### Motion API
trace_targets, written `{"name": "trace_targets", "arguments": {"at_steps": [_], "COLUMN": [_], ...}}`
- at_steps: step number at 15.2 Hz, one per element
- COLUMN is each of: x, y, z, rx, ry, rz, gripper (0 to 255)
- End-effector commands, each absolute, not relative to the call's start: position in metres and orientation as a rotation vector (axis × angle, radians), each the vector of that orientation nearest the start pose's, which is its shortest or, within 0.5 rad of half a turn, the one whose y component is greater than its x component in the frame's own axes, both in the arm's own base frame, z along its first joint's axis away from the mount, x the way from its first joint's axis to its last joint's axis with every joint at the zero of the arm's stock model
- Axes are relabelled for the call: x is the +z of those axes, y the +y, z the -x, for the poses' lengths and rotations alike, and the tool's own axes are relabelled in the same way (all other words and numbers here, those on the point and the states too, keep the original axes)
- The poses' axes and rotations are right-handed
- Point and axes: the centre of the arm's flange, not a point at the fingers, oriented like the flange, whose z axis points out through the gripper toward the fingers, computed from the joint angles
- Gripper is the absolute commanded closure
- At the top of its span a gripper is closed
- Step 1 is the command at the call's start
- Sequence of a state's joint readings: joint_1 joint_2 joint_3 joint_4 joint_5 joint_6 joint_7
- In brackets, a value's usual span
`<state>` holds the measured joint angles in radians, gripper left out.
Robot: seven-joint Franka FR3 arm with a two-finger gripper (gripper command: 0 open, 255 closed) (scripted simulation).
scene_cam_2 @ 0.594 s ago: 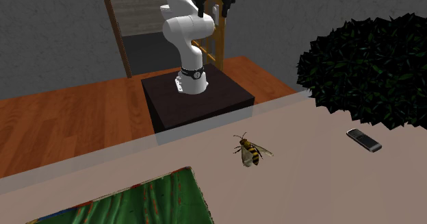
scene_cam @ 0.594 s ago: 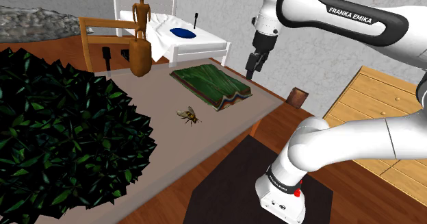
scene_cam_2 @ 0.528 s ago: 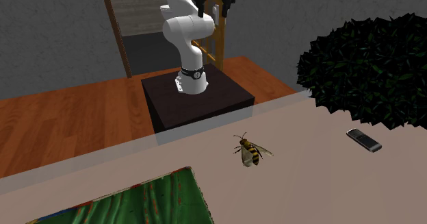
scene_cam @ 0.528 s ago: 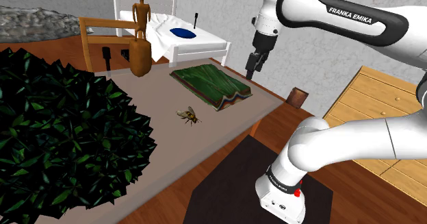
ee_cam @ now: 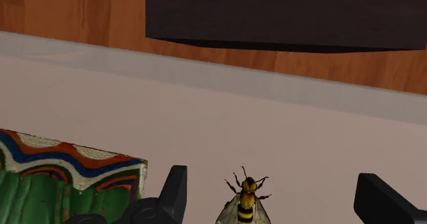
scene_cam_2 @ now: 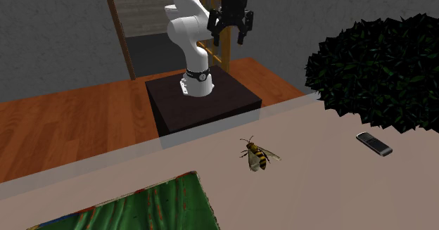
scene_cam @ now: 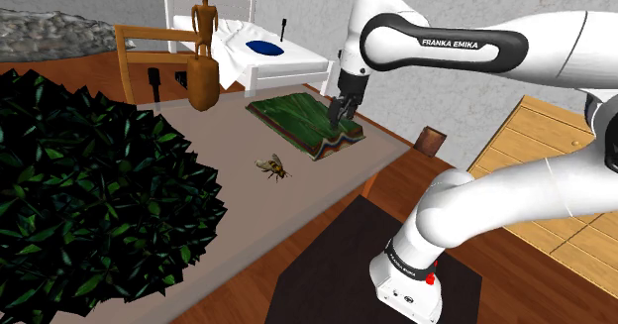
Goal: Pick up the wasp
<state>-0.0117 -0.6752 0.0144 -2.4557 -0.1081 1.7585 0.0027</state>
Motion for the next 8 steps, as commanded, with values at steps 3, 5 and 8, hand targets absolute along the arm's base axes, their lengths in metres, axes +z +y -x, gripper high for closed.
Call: {"name": "trace_targets", "arguments": {"at_steps": [3, 5, 8], "x": [0.477, 0.455, 0.422], "y": [-0.007, -0.006, -0.006], "z": [-0.373, -0.387, -0.409], "rx": [0.034, 0.034, 0.035], "ry": [0.033, 0.063, 0.108], "rz": [3.252, 3.250, 3.246], "gripper": [0, 0, 0]}}
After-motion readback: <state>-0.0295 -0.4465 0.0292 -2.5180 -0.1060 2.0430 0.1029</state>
